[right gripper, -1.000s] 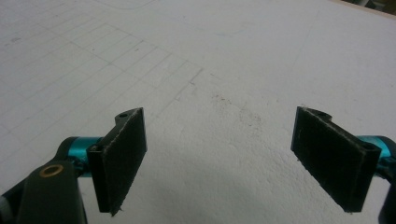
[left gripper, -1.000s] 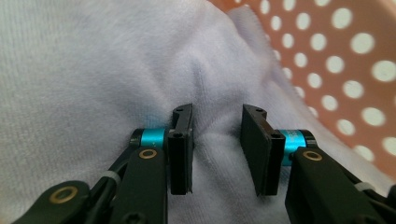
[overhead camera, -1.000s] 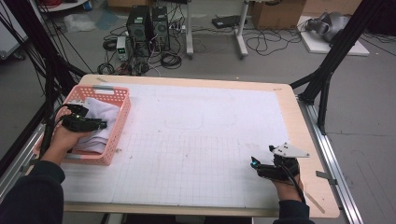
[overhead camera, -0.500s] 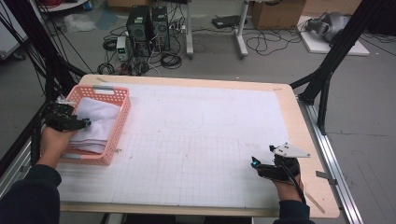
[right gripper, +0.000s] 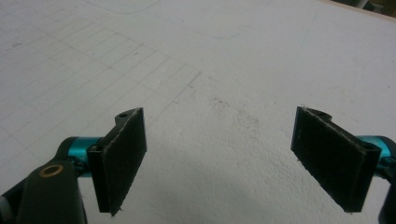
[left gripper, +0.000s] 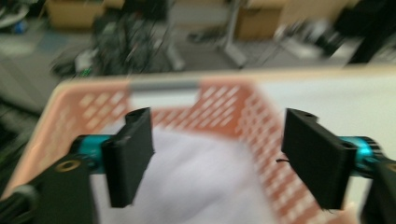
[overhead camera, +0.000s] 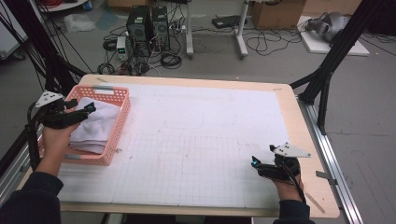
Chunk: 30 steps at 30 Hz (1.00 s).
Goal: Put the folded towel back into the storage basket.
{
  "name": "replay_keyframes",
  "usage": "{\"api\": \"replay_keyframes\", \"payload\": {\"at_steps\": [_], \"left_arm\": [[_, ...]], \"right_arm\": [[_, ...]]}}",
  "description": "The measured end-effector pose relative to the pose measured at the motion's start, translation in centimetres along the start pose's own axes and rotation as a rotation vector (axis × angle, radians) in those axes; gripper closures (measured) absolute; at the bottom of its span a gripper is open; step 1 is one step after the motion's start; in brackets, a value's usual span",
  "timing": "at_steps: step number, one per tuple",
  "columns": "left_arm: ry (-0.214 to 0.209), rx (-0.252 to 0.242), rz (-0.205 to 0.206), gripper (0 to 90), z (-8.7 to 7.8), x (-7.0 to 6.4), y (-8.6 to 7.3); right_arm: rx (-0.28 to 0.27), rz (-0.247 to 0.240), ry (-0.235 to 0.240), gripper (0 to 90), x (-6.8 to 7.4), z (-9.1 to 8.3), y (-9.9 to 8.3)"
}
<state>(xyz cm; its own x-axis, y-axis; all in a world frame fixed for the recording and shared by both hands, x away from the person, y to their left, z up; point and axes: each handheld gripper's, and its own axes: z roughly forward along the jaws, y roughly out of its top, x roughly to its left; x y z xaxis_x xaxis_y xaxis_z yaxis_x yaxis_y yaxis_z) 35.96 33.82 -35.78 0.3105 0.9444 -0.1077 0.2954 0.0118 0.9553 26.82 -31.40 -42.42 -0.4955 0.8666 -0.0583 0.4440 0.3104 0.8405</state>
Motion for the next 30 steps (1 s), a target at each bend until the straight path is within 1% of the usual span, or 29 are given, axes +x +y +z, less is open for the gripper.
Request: {"api": "replay_keyframes", "payload": {"at_steps": [1, 3, 4, 6, 7, 8, 9, 10, 11, 12, 13, 14, 15, 17, 19, 21, 22, 26, 28, 30], "left_arm": [[-0.03, -0.032, 0.001, 19.7, -0.2, -0.7, 0.3], [-0.069, -0.068, 0.01, 17.8, -0.6, -2.1, 0.6], [-0.104, -0.089, 0.017, 17.8, -0.8, -3.1, 0.9], [-0.168, -0.111, 0.019, 17.8, -1.0, -5.0, 1.1], [-0.204, -0.124, 0.025, 17.9, -1.1, -5.9, 1.2], [-0.231, -0.132, 0.035, 17.8, -1.1, -6.7, 1.2], [-0.263, -0.138, 0.046, 17.8, -1.2, -7.7, 1.2], [-0.295, -0.141, 0.066, 17.9, -1.1, -9.0, 1.0], [-0.321, -0.135, 0.087, 17.9, -1.0, -10.0, 0.8], [-0.345, -0.121, 0.115, 18.3, -0.8, -11.0, 0.5], [-0.359, -0.107, 0.143, 19.2, -0.6, -11.9, 0.2], [-0.393, -0.088, 0.157, 19.3, -0.2, -13.3, -0.4], [-0.393, -0.088, 0.157, 19.5, -0.2, -13.3, -0.4], [-0.44, -0.069, 0.138, 20.0, 0.4, -14.7, -1.2], [-0.465, -0.062, 0.135, 20.2, 0.8, -15.8, -1.9], [-0.487, -0.052, 0.134, 20.3, 1.1, -16.5, -2.5], [-0.498, -0.047, 0.135, 20.2, 1.3, -16.8, -2.7], [-0.521, -0.011, 0.158, 20.4, 1.8, -17.9, -3.8], [-0.528, -0.005, 0.158, 20.4, 1.9, -18.2, -4.4], [-0.532, 0.01, 0.16, 20.4, 1.9, -18.5, -5.3]], "right_arm": [[-0.003, 0.0, 0.001, 17.0, 0.0, -0.1, 0.0], [-0.008, 0.001, 0.001, 17.0, 0.0, -0.1, 0.0], [-0.008, 0.003, 0.003, 17.0, 0.0, -0.1, 0.0], [-0.01, 0.005, 0.001, 17.0, 0.0, -0.1, 0.0], [-0.012, 0.01, 0.003, 17.0, 0.0, -0.1, 0.0], [-0.016, 0.005, 0.005, 17.0, -0.1, -0.1, 0.0], [-0.016, 0.005, 0.005, 17.0, -0.1, -0.1, 0.0], [-0.018, 0.005, 0.006, 17.0, 0.0, -0.1, 0.1], [-0.02, 0.005, 0.008, 17.0, 0.0, -0.1, 0.0], [-0.023, 0.005, 0.013, 17.0, 0.0, -0.1, 0.0], [-0.027, 0.01, 0.016, 17.0, 0.0, -0.1, 0.0], [-0.039, 0.022, 0.024, 17.0, -0.1, -0.2, 0.0], [-0.047, 0.022, 0.026, 17.0, -0.1, -0.2, 0.0], [-0.055, 0.028, 0.027, 17.0, -0.2, -0.3, -0.1], [-0.062, 0.035, 0.026, 17.0, -0.4, -0.4, -0.2], [-0.064, 0.039, 0.027, 17.0, -0.5, -0.4, -0.3], [-0.064, 0.049, 0.024, 17.0, -0.4, -0.4, -0.3], [-0.072, 0.039, 0.026, 17.0, -0.3, -0.5, -0.2], [-0.071, 0.041, 0.023, 17.0, -0.3, -0.5, -0.2], [-0.074, 0.05, 0.025, 17.0, -0.4, -0.4, -0.3]]}}
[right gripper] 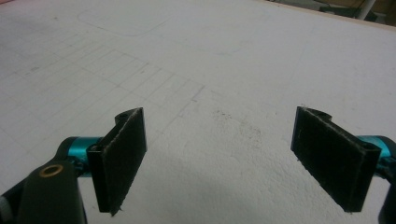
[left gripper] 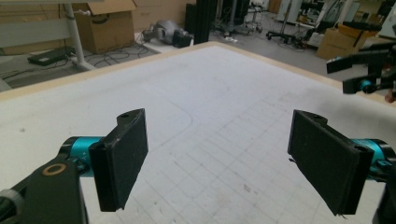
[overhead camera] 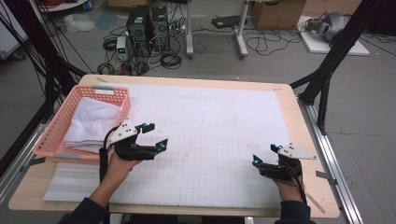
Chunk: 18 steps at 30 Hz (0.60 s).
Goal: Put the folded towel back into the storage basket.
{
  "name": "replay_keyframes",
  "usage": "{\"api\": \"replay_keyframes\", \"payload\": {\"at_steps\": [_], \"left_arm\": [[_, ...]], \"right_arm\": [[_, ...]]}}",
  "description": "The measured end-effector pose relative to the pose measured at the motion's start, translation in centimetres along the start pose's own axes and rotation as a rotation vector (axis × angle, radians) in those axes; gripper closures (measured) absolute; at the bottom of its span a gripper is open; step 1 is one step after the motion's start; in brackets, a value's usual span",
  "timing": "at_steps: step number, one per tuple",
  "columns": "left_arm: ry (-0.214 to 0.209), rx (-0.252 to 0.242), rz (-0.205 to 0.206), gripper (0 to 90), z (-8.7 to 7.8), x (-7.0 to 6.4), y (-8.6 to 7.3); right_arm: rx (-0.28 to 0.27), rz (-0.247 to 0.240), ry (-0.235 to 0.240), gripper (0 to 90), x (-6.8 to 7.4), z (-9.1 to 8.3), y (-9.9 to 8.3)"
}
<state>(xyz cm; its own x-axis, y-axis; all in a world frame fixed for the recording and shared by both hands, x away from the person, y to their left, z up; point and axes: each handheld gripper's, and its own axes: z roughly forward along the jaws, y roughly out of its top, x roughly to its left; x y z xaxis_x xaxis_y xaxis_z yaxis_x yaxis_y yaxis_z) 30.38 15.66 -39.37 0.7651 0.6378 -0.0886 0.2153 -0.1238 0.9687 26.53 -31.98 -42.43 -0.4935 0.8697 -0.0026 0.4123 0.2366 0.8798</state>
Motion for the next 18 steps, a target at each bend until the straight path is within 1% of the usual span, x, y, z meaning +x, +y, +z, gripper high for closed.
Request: {"api": "replay_keyframes", "payload": {"at_steps": [2, 4, 6, 7, 9, 13, 18], "left_arm": [[-0.002, 0.008, -0.003, 20.5, 0.2, -0.3, -0.8], [-0.003, 0.025, -0.004, 20.8, 0.4, -0.5, -1.8], [-0.004, 0.041, -0.006, 20.8, 0.6, -0.6, -2.4], [-0.006, 0.043, -0.004, 20.8, 0.6, -0.6, -2.6], [0.004, 0.036, -0.01, 20.9, 0.5, -0.5, -2.8], [0.017, 0.043, -0.033, 21.0, -0.1, -0.3, -3.4], [0.015, 0.036, -0.032, 21.2, -0.5, -0.5, -3.6]], "right_arm": [[-0.003, -0.004, 0.0, 17.0, -0.1, 0.0, 0.0], [0.005, 0.002, 0.005, 17.0, 0.0, 0.1, -0.1], [0.004, 0.0, 0.005, 17.0, 0.0, 0.2, -0.1], [0.004, 0.0, 0.005, 17.0, 0.0, 0.2, -0.1], [-0.001, 0.0, 0.0, 17.0, 0.0, 0.0, 0.0], [-0.005, -0.004, -0.004, 17.0, 0.1, -0.2, 0.1], [-0.011, 0.0, -0.013, 17.0, 0.4, -0.6, 0.2]]}}
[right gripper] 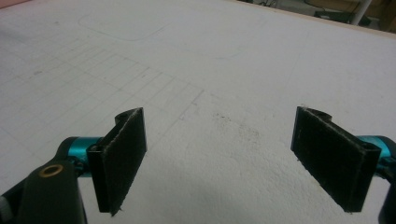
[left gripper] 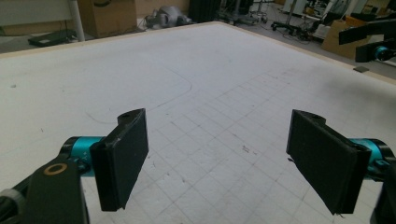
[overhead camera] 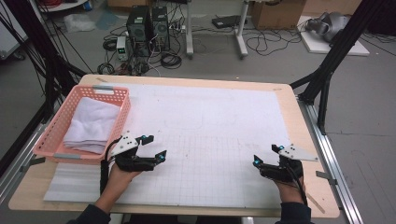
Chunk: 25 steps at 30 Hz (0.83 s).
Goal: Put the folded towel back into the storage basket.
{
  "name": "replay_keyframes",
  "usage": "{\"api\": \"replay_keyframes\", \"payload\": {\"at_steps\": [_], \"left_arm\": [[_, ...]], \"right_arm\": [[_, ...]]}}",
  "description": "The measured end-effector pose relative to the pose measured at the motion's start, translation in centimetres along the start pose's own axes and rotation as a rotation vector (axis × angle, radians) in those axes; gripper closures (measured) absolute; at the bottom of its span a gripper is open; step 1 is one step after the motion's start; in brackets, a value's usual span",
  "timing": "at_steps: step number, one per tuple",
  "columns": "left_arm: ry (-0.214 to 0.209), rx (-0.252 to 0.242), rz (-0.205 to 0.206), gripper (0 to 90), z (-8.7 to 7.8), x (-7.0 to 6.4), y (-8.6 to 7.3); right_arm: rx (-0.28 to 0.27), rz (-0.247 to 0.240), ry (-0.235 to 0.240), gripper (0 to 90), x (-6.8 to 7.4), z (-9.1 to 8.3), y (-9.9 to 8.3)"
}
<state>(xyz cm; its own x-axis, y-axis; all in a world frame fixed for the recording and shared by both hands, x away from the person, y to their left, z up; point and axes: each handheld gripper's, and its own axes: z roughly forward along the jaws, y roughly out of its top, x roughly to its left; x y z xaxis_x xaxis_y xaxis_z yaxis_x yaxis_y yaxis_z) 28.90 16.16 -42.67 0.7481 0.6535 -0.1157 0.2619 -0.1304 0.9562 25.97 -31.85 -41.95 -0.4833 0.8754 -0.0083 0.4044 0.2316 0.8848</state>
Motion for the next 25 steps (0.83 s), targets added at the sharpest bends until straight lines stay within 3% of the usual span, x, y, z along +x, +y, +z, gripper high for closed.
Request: {"api": "replay_keyframes", "payload": {"at_steps": [12, 25], "left_arm": [[-0.012, 0.025, -0.003, 21.3, 0.92, -0.2, -0.46], [-0.002, 0.037, -0.003, 21.4, 0.76, 0.02, -0.82]], "right_arm": [[-0.001, 0.009, -0.004, 17.0, -0.24, -0.16, -0.25], [0.009, 0.0, 0.009, 17.0, -0.02, 0.35, -0.08]]}}
